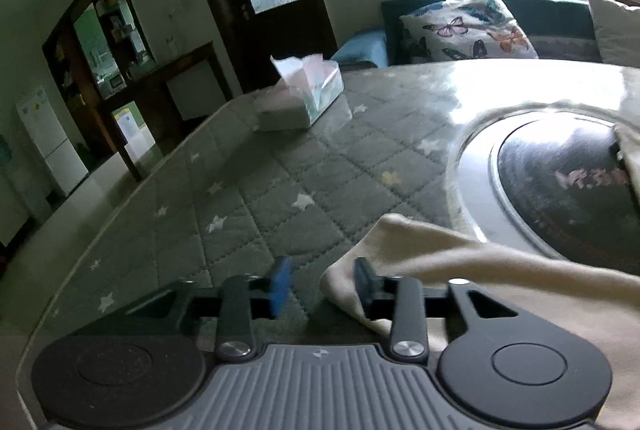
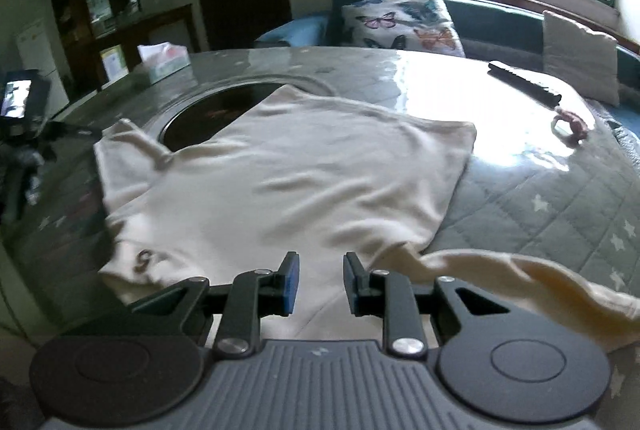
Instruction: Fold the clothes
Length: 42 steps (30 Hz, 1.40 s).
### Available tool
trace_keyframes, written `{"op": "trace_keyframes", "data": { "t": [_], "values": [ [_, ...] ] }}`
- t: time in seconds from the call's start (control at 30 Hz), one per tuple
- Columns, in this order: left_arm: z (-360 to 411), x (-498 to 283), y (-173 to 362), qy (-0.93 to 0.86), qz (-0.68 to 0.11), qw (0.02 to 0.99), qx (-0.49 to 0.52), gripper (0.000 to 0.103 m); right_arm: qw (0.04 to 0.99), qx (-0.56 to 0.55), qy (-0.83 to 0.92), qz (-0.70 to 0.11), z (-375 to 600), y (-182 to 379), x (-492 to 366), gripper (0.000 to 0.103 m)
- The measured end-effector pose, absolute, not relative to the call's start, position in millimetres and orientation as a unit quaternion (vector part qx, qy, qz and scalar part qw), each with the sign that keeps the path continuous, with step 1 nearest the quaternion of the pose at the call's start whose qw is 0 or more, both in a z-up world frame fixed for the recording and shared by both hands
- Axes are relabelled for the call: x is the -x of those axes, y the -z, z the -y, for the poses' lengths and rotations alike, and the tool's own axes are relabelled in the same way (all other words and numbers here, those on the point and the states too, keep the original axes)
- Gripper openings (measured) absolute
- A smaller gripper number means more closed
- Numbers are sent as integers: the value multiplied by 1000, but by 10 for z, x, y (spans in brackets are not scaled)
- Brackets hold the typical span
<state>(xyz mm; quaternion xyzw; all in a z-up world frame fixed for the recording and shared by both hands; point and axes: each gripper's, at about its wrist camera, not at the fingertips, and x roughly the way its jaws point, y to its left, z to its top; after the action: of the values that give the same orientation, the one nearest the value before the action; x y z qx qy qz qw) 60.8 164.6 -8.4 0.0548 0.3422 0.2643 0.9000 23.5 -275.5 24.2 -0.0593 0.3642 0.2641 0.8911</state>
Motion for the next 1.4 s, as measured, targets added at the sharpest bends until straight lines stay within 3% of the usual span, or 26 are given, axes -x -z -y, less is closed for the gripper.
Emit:
{"op": "trace_keyframes", "data": {
  "t": [0.1,0.53,1.03,1.4],
  "values": [
    [-1559,-590,-11,-256,-333,906,-59,51,892,54,-270,-358,2692,-205,-388,24],
    [-730,-722,-258,-95,-313,943,-59,53,900,43,-211,-380,2796,27,-586,25],
    [234,-896,-10,38,-333,937,-98,54,932,-17,-116,-344,3534,-182,-215,34],
    [695,-796,48,95,-340,927,-129,70,932,-54,37,-356,4477,70,-178,34]
  ]
}}
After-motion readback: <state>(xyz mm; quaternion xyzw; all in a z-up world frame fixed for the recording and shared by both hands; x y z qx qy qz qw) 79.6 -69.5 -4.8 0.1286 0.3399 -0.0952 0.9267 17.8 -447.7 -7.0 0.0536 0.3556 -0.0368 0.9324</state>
